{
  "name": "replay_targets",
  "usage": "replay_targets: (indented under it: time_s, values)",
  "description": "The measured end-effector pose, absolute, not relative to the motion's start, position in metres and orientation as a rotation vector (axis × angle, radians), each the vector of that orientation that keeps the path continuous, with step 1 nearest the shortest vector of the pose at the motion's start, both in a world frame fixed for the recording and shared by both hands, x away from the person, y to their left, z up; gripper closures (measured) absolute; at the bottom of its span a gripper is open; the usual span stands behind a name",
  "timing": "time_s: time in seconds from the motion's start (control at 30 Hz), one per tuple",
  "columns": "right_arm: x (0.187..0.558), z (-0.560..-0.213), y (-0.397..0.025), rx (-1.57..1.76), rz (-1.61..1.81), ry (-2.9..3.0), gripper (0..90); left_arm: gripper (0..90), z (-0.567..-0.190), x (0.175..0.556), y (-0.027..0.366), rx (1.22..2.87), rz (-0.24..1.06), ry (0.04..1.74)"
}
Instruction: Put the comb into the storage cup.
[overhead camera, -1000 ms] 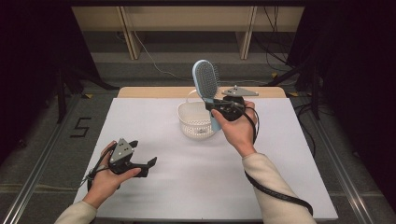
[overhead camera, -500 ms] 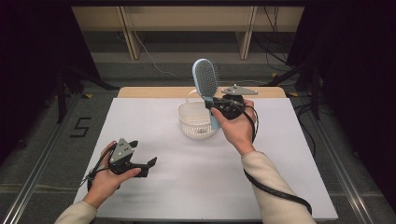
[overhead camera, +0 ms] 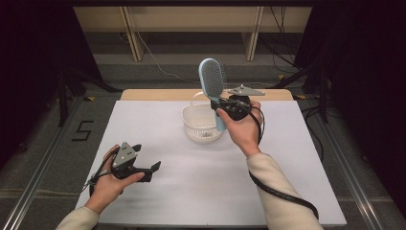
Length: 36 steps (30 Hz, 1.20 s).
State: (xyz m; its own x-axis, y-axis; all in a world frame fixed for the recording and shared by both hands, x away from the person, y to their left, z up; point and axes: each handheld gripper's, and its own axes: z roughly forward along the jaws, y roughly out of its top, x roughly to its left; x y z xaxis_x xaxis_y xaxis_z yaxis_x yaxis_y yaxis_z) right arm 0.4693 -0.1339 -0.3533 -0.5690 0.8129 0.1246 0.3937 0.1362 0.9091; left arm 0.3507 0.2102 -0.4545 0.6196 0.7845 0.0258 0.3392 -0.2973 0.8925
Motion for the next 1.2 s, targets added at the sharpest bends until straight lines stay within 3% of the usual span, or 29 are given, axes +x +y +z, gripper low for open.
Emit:
replay_targets:
  time_s: [1.2]
  values:
    - [0.481, -0.35, -0.129, 1.158, 1.407, 2.011, 70.4, 5.4, -0.455, 0.351, 0.21, 1.89, 0.587, 0.898]
